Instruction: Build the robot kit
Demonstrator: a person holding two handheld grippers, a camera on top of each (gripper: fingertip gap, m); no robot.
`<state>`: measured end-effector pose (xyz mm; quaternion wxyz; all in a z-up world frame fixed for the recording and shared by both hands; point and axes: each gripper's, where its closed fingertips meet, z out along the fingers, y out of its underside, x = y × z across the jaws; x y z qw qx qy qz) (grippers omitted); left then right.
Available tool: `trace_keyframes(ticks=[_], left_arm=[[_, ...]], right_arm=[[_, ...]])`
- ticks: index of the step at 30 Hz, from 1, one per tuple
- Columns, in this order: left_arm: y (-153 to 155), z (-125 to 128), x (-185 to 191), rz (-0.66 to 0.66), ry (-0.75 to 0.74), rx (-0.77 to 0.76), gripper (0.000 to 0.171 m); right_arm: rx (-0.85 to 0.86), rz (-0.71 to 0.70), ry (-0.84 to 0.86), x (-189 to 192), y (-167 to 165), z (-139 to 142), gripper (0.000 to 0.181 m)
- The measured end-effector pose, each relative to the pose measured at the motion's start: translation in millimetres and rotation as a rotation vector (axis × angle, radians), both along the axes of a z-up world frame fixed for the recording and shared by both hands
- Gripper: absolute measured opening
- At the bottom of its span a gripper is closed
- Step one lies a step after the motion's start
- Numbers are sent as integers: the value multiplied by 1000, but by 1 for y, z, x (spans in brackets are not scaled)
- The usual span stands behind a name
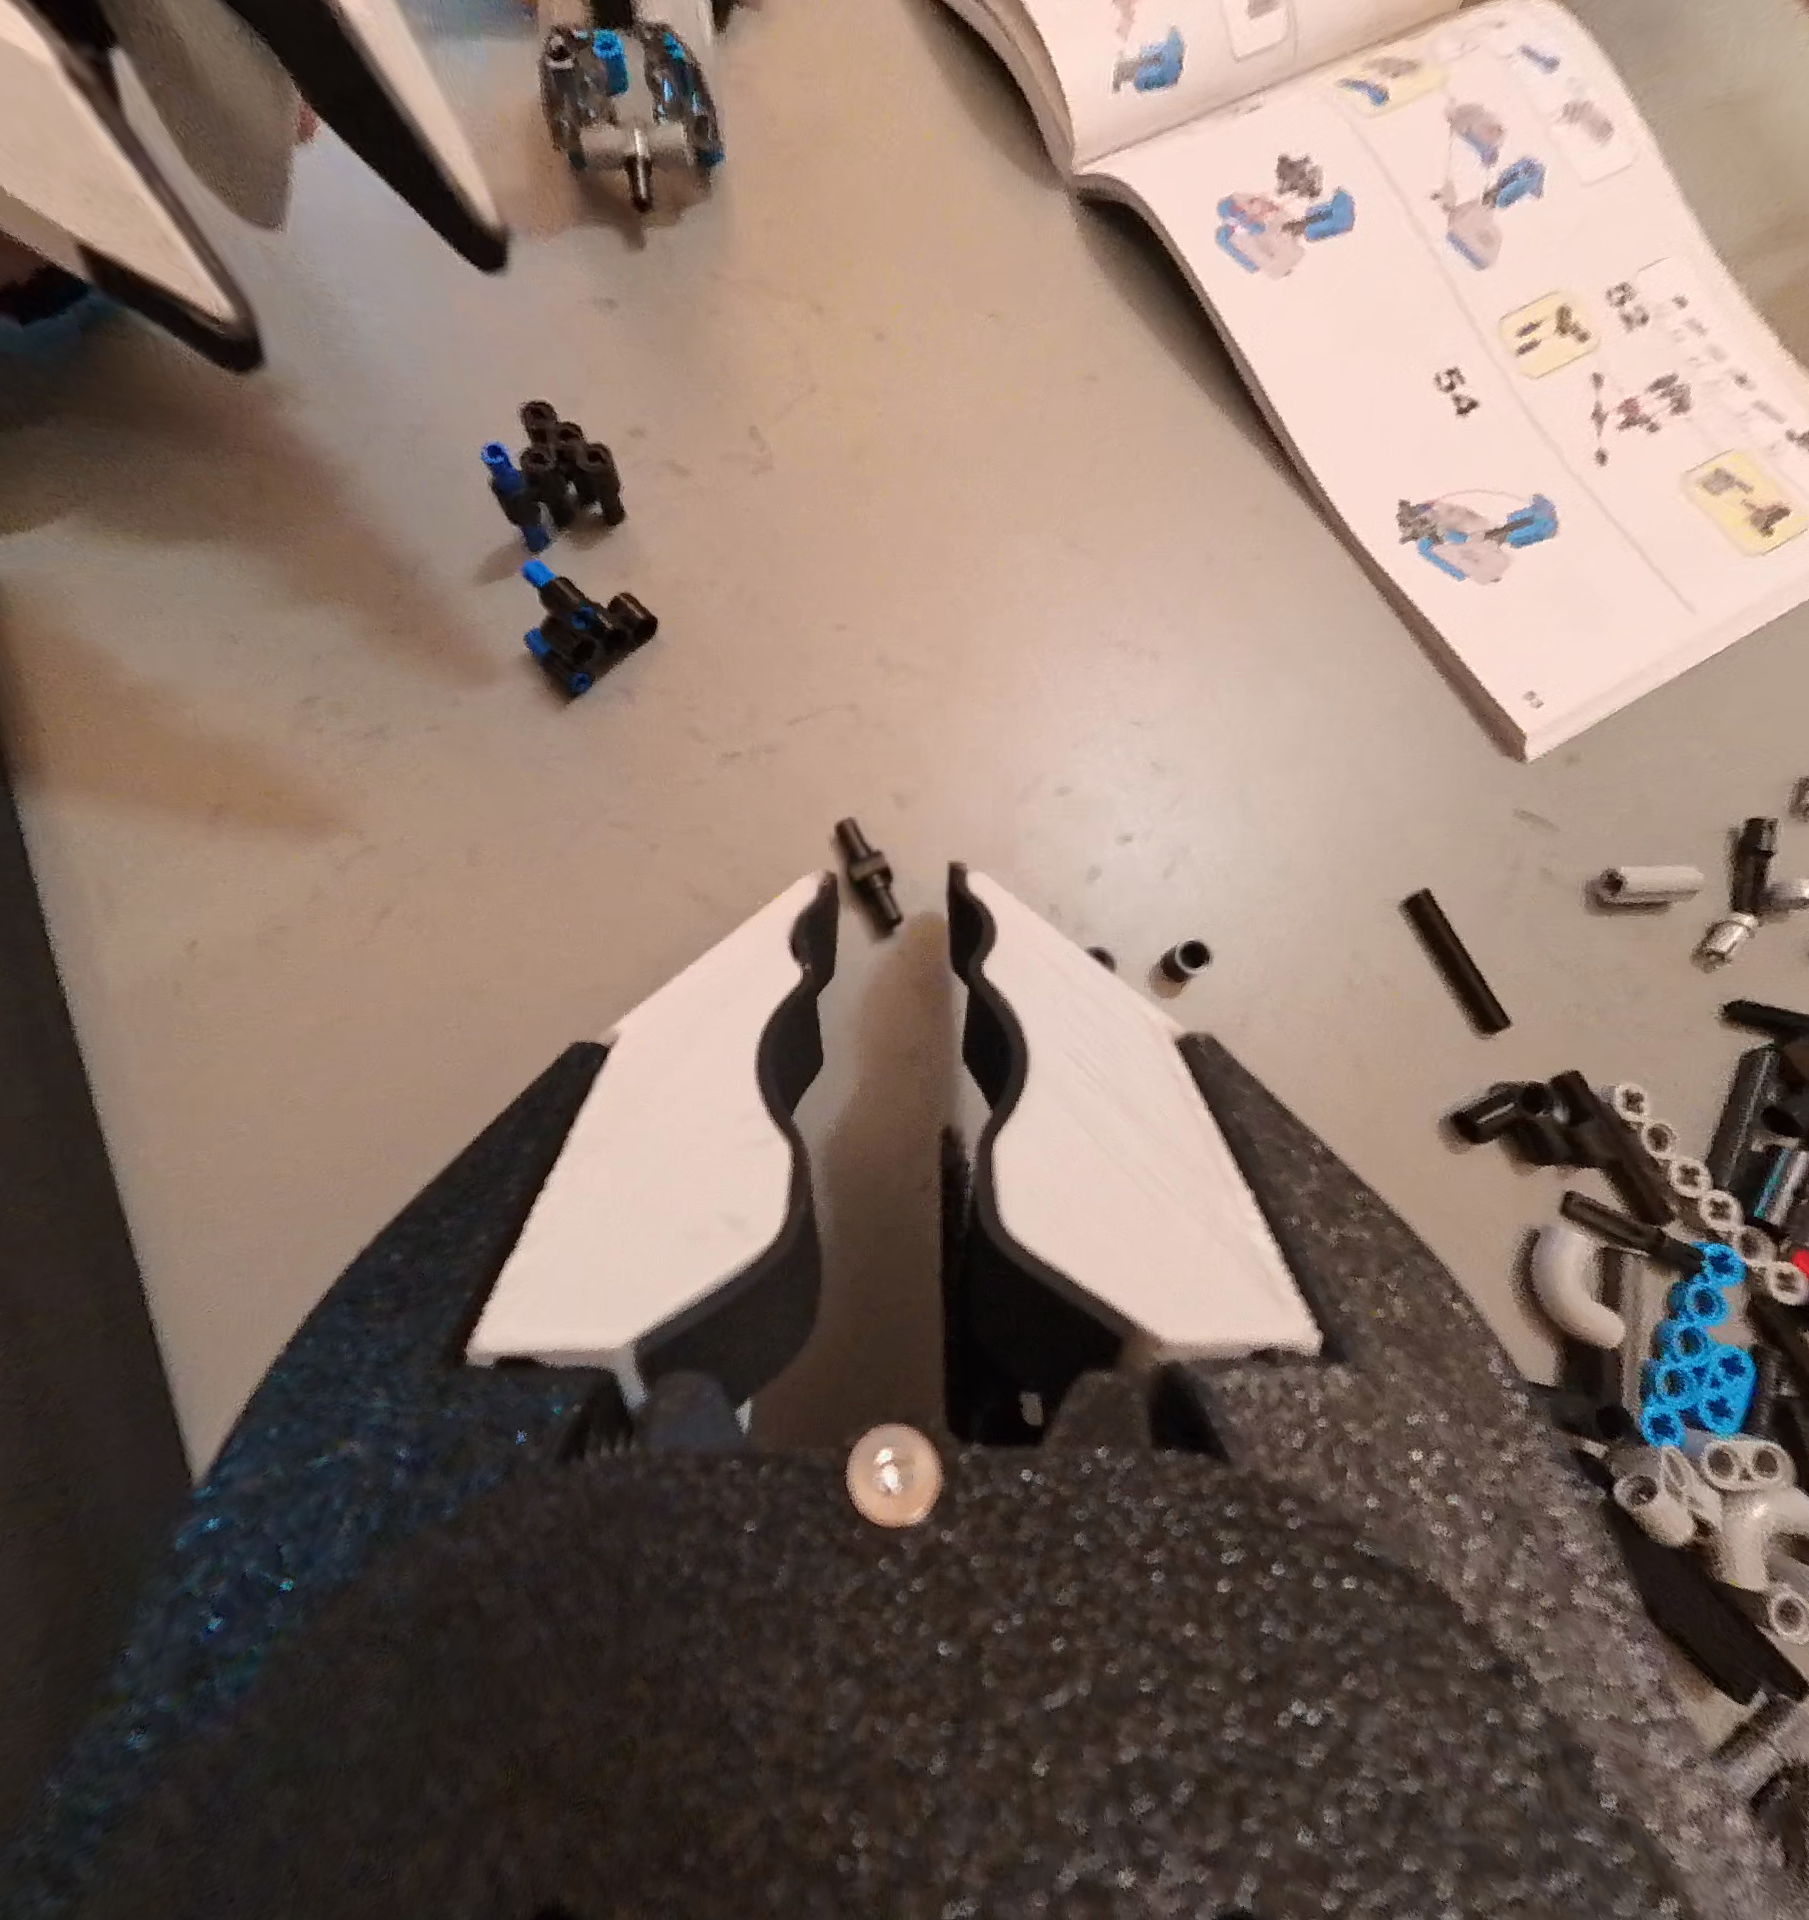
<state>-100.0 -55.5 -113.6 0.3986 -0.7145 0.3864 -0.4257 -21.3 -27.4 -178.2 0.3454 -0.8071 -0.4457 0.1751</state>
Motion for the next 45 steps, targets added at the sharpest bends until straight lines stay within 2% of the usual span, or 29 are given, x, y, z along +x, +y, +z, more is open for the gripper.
trace_keyframes(ticks=[6,9,11,15,18,26,29,34,38,45], left_arm=[[-4,0,2,-31,-6,10,32],[-6,-1,3,-41,6,33,32],[-6,-4,4,-43,19,27,32],[-3,-2,6,-24,-29,-60,31],[-5,5,10,-45,-118,-165,31],[10,16,-2,5,-287,-319,26],[2,19,2,-54,-322,-375,26],[-8,19,8,-106,-296,-344,19],[-15,20,12,-151,-308,-376,18],[-22,19,15,-181,-301,-390,9]], right_arm=[[-69,54,45,-2,-8,-9,19],[-71,84,57,-6,-10,-9,4],[-56,91,51,-6,-9,-9,4],[91,128,4,-14,-9,0,4],[225,156,22,-26,-11,20,4],[536,232,64,-50,-25,64,3],[572,254,85,-55,-32,69,3],[587,274,125,-59,-37,77,3],[627,298,124,-61,-42,81,3],[689,337,39,-66,-46,75,3]])
